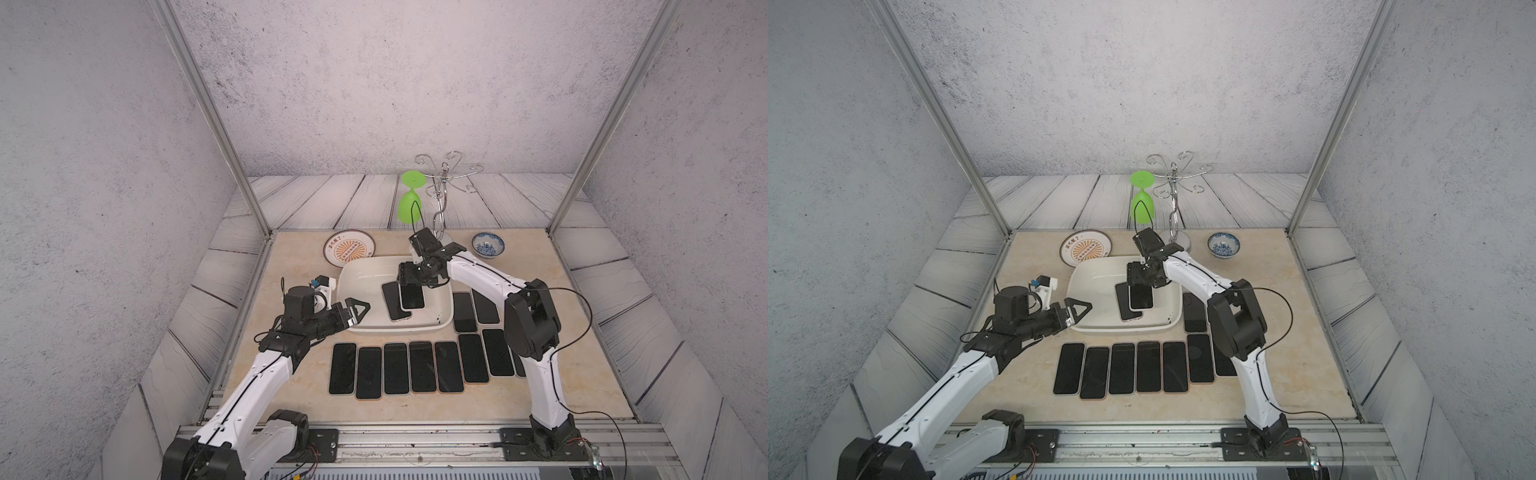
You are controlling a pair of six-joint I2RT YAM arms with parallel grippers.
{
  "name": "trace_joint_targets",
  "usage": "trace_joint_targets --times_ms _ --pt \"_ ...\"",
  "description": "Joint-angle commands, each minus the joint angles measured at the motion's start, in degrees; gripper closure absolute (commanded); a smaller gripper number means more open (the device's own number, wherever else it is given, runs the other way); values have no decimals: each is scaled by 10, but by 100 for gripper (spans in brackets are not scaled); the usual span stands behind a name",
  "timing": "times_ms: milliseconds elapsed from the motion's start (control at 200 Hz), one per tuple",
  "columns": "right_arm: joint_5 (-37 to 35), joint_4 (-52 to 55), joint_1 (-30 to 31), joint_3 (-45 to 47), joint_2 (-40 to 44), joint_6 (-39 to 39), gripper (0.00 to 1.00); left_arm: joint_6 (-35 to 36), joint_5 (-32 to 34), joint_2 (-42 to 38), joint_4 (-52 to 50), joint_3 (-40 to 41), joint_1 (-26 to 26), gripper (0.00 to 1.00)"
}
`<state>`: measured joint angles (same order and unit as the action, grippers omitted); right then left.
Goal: Take the phone out of the storage box
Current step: Pick up the phone from the storage box.
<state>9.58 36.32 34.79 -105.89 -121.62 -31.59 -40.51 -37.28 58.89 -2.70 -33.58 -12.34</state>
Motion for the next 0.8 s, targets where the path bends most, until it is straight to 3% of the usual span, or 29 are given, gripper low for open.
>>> trace_joint_targets --times_ms 0,230,490,716,796 --pt "88 -33 -6 -5 34 -12 51 -41 -39 31 112 -6 -22 10" --pt "146 -28 -6 -12 39 -29 51 -30 6 122 120 -86 -123 9" --pt "178 -41 -5 13 69 -46 51 -25 35 229 114 -138 -134 18" --pt "208 -41 -4 30 86 -50 53 1 58 256 103 -186 -134 35" --pt "221 -43 -4 31 87 -55 53 6 46 267 116 -197 -134 53"
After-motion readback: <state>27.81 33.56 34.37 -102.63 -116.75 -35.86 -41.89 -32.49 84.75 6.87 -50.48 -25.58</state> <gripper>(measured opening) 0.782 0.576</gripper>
